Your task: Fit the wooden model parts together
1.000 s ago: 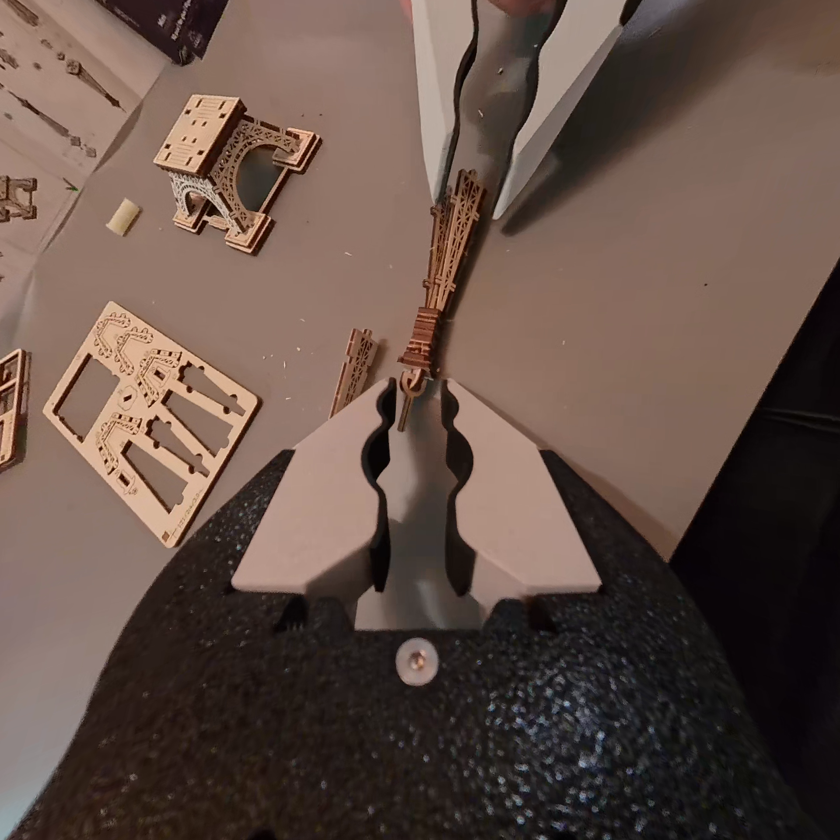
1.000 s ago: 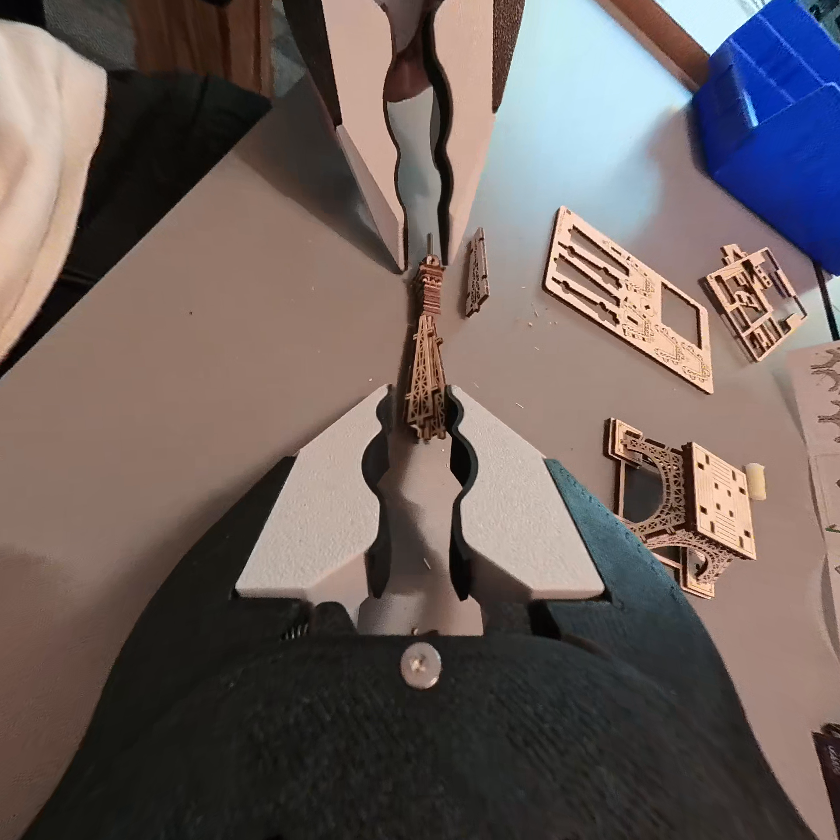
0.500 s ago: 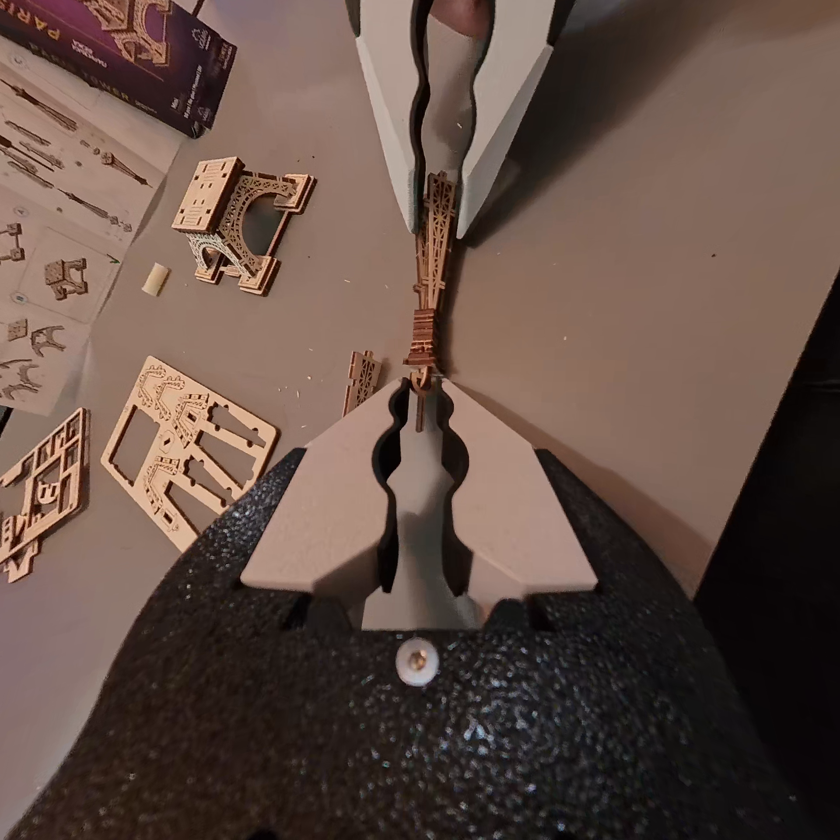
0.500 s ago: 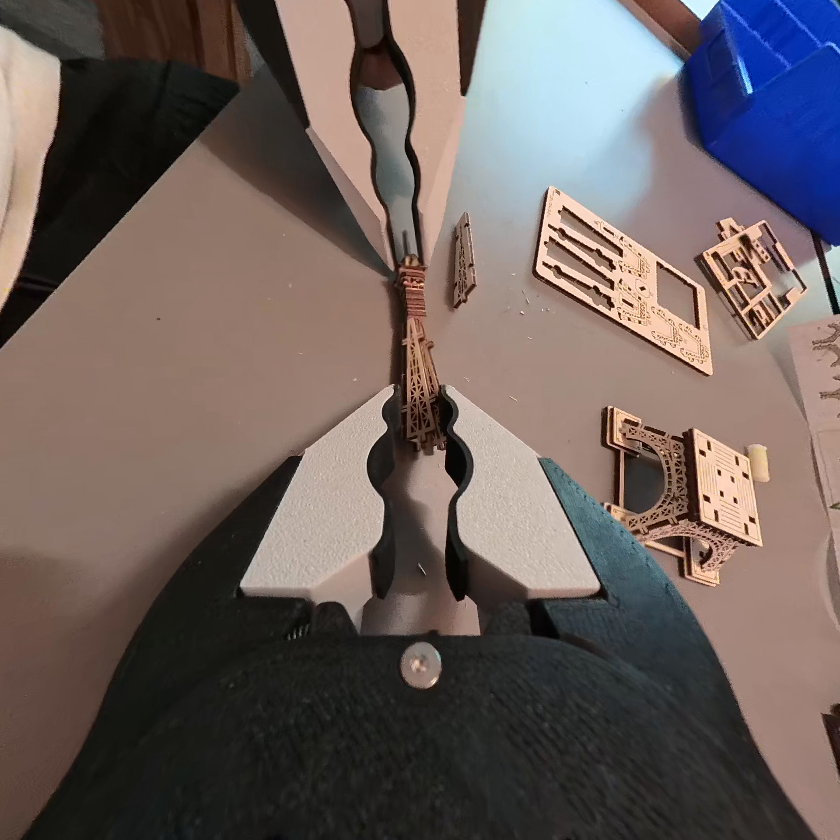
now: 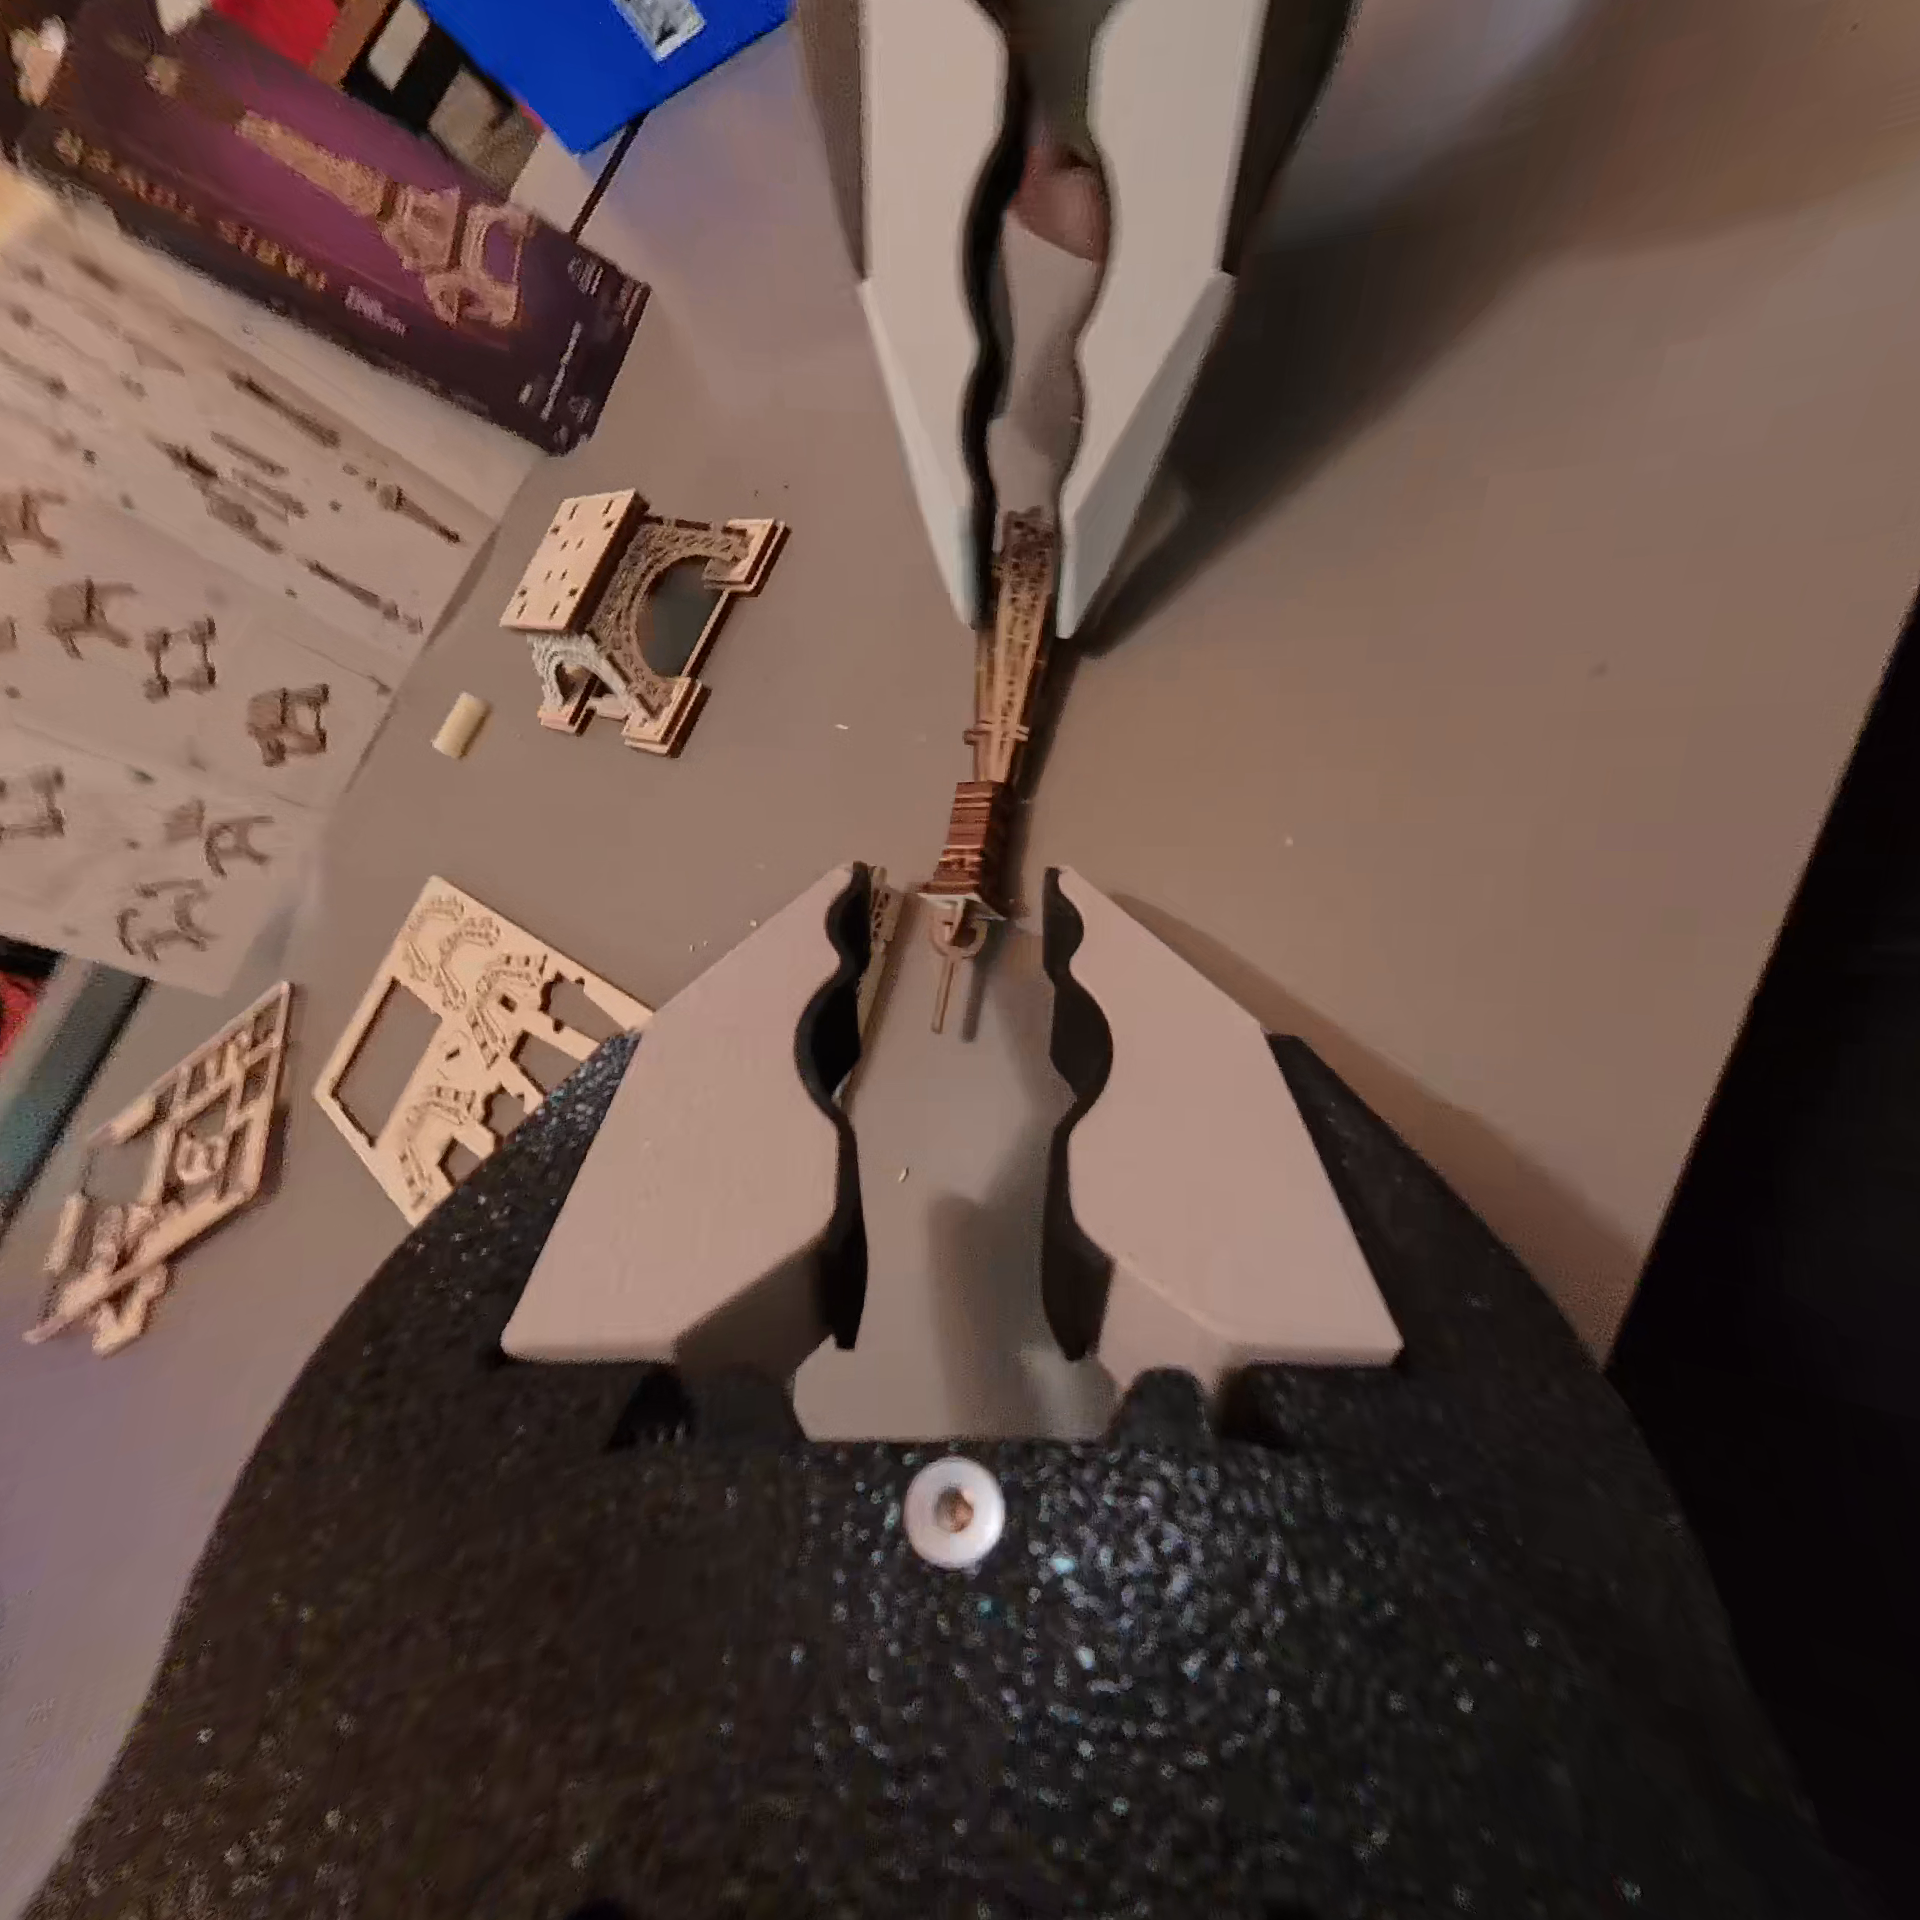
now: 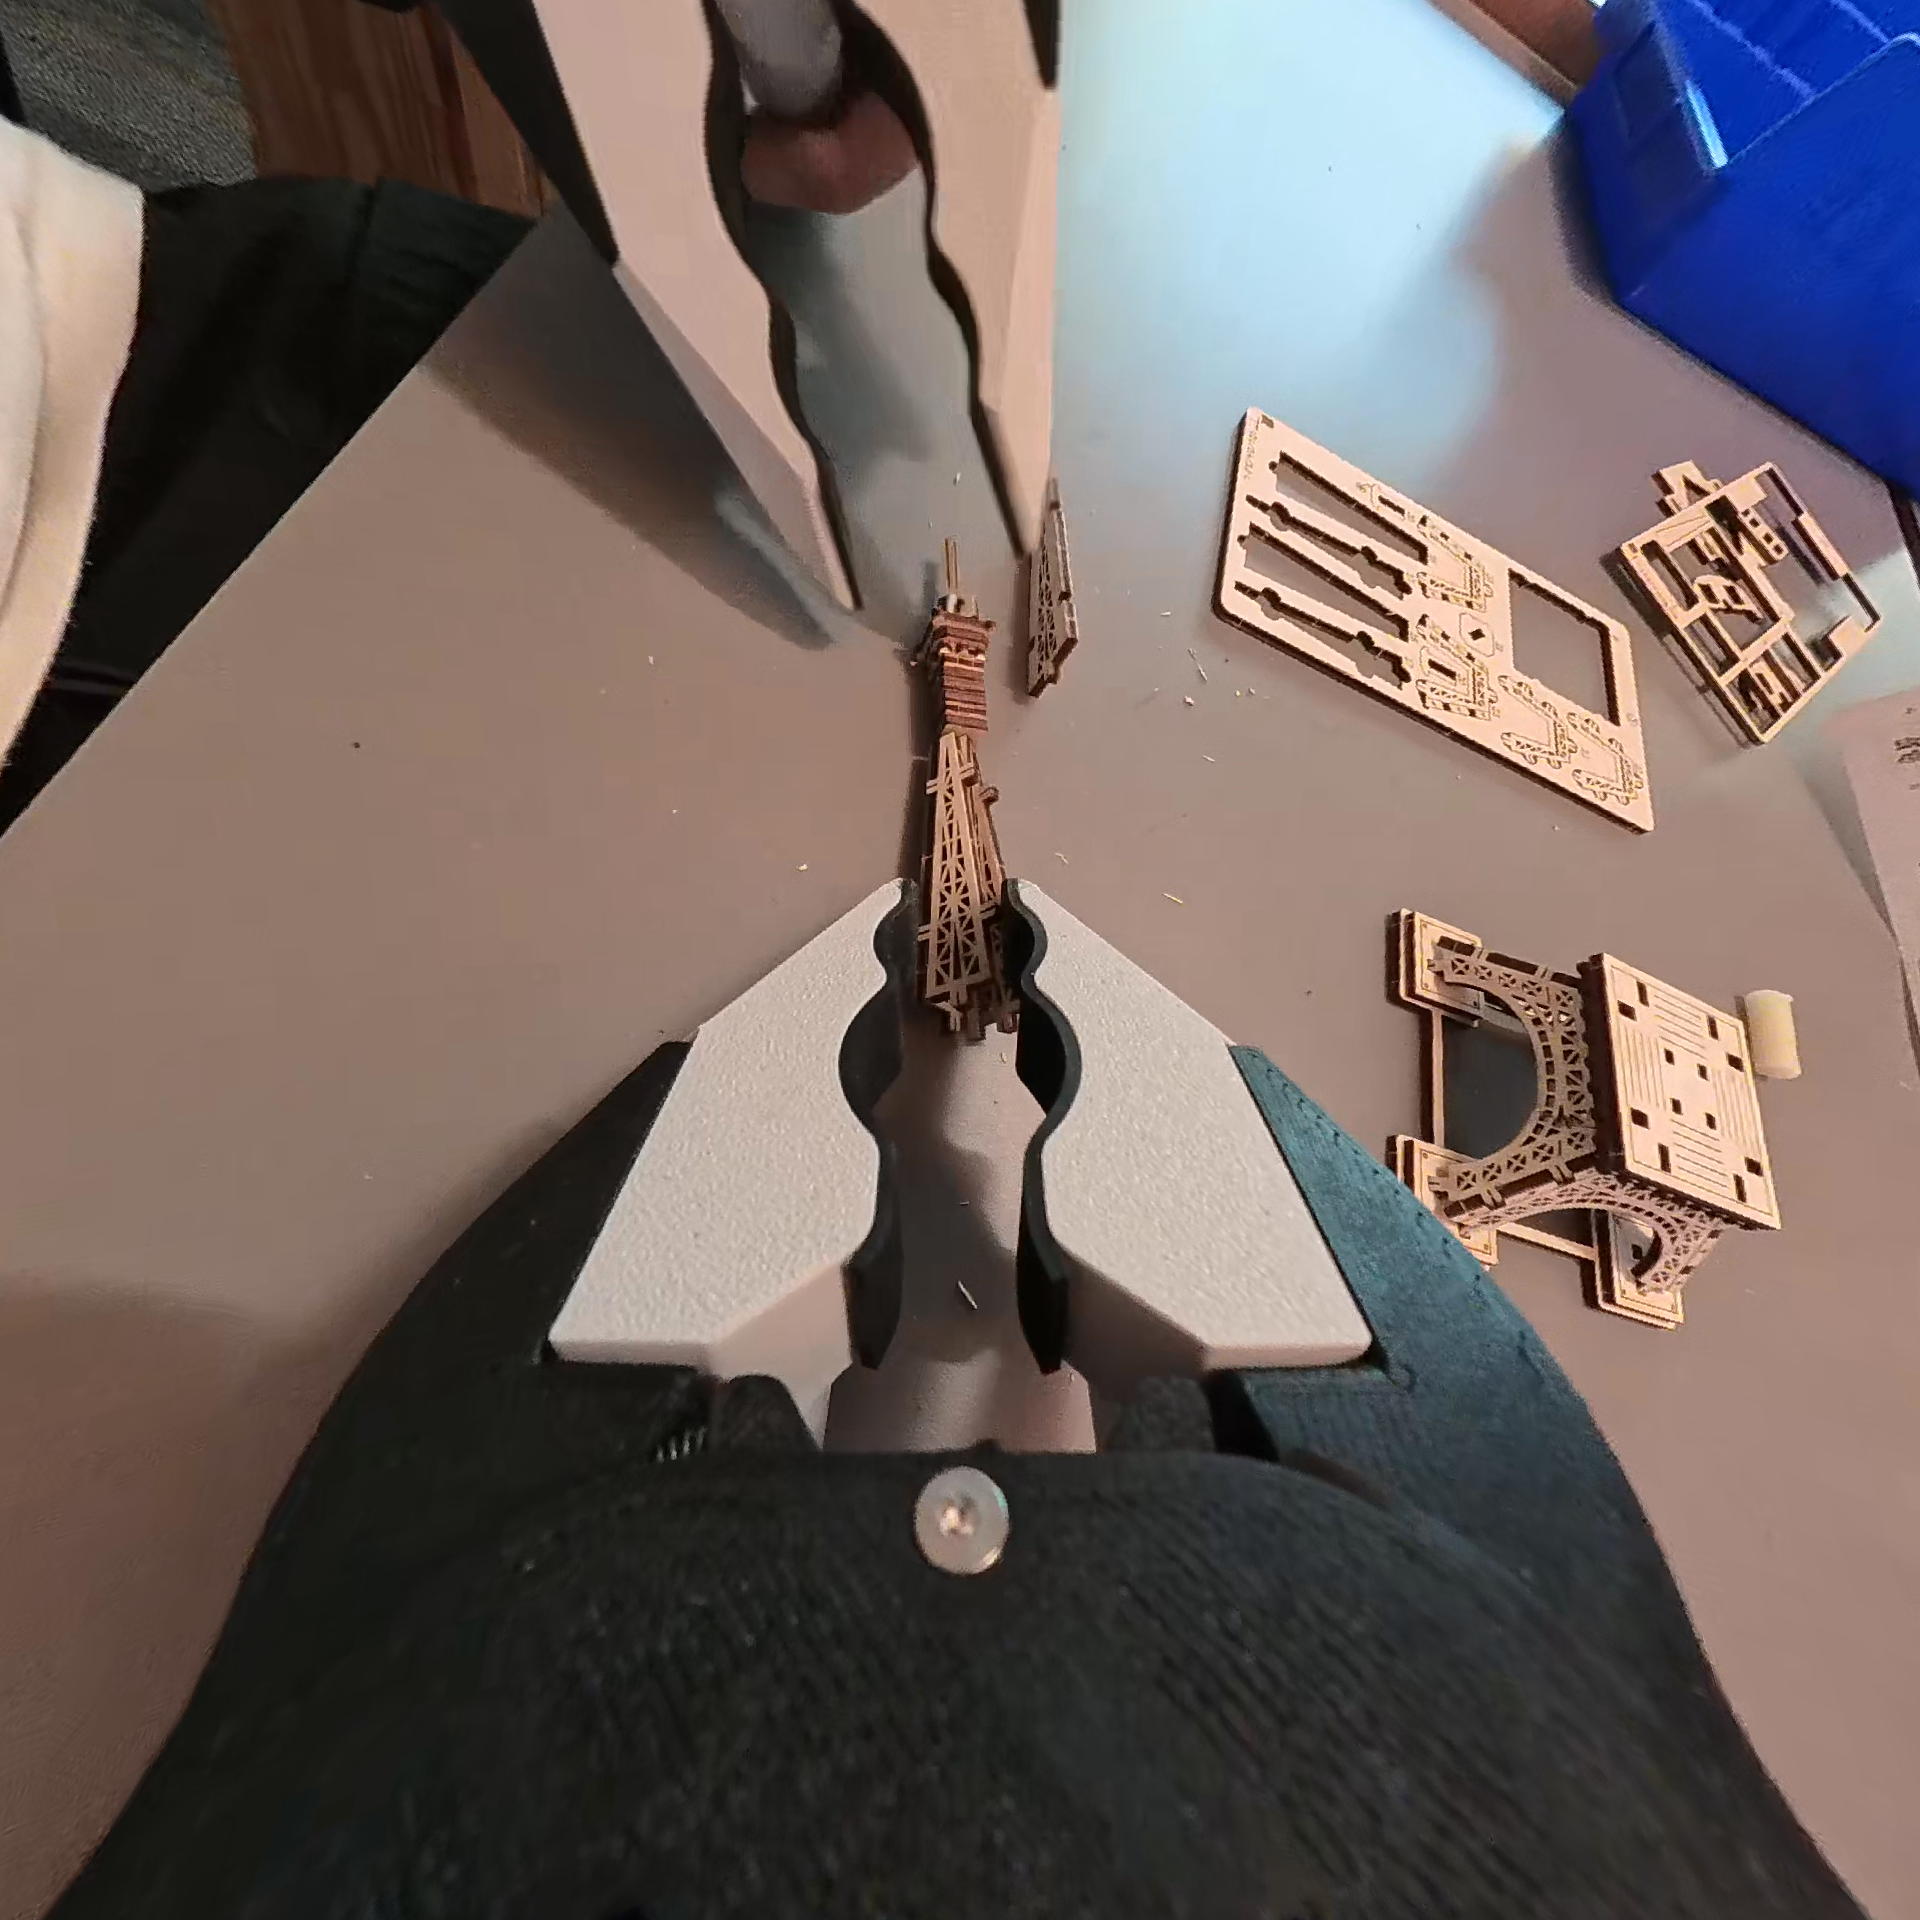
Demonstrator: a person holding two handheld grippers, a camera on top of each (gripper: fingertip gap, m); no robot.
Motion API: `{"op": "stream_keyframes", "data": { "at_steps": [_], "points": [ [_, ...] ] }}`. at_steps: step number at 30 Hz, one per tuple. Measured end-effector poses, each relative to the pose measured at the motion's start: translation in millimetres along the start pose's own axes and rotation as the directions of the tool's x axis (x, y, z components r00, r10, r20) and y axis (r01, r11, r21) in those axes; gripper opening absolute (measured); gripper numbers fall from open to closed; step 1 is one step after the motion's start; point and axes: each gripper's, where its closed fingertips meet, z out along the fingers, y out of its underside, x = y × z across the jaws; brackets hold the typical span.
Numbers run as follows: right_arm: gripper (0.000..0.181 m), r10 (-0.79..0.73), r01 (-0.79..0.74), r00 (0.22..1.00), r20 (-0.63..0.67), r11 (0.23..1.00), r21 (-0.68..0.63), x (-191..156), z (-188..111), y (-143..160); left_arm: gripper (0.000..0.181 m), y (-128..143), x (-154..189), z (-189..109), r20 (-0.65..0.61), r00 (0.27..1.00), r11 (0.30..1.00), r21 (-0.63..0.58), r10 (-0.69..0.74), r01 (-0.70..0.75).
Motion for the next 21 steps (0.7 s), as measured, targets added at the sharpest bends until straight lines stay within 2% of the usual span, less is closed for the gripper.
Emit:
{"op": "stream_keyframes", "data": {
  "at_steps": [1,5,7,11,14,18,21],
  "points": [
    [0.014,-0.002,0.002,1.0,0.0,1.0,0.0,-0.2,0.0,-0.1,0.034,-0.4,-2.2,1.2,-0.005,0.999,0.999,-0.007,-0.045,0.045],
    [0.014,-0.012,0.012,1.0,0.003,1.0,-0.001,-1.3,0.0,-0.4,0.022,-8.3,-3.7,10.8,-0.096,0.973,0.978,-0.008,-0.208,0.208],
    [0.014,-0.017,0.017,1.0,0.002,1.0,-0.001,-1.4,-0.1,-0.4,0.016,-5.8,-8.7,15.4,-0.13,0.949,0.958,-0.047,-0.287,0.283],
    [0.014,-0.009,0.009,1.0,0.004,1.0,0.002,-1.3,-0.1,-0.5,0.019,1.3,-9.0,21.6,-0.201,0.911,0.932,-0.113,-0.36,0.344],
    [0.014,-0.005,0.005,1.0,0.005,1.0,0.001,-1.1,-0.2,-0.3,0.015,-0.8,-4.7,21.7,-0.235,0.906,0.935,-0.121,-0.353,0.333],
    [0.014,0.0,0.0,1.0,0.005,1.0,0.002,-0.9,0.0,-0.5,0.0,-3.2,1.5,20.9,-0.254,0.925,0.958,-0.117,-0.283,0.261],
    [0.014,0.003,-0.003,1.0,0.006,1.0,0.002,-0.9,0.0,-0.4,0.0,-4.1,3.0,21.1,-0.255,0.938,0.971,-0.114,-0.234,0.211]
  ]
}}
